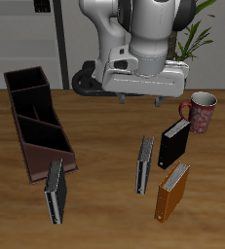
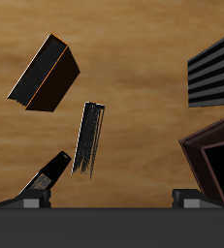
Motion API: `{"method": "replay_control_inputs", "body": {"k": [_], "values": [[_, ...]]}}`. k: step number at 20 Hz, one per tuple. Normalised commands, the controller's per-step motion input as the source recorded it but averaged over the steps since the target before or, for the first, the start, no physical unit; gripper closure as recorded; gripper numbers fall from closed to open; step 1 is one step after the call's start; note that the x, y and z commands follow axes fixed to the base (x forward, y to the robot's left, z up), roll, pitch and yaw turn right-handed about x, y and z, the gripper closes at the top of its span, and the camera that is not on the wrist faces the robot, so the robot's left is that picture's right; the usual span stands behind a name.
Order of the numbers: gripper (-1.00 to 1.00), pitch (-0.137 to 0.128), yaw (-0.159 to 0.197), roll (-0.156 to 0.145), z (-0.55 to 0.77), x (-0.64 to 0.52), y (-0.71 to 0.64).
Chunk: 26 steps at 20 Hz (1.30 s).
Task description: Place the left striped book into the right desk caddy's front compartment
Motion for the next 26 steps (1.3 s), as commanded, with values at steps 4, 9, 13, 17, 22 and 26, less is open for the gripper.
{"method": "replay_control_inputs", "body": {"k": [4, 9, 13, 17, 22, 26], "values": [[-1.00, -0.064, 0.027, 0.029, -0.01, 0.05, 0.28], [-1.00, -0.054, 0.051, 0.025, -0.16, 0.09, 0.03], [-1.00, -0.032, 0.004, 0.003, -0.37, 0.14, -0.08], [-1.00, 0.027, -0.014, -0.015, -0.32, 0.13, -0.09], [-1.00, -0.051, 0.002, -0.013, -0.25, 0.06, -0.07], [-1.00, -0.035, -0.015, -0.028, -0.17, 0.06, -0.01]]}}
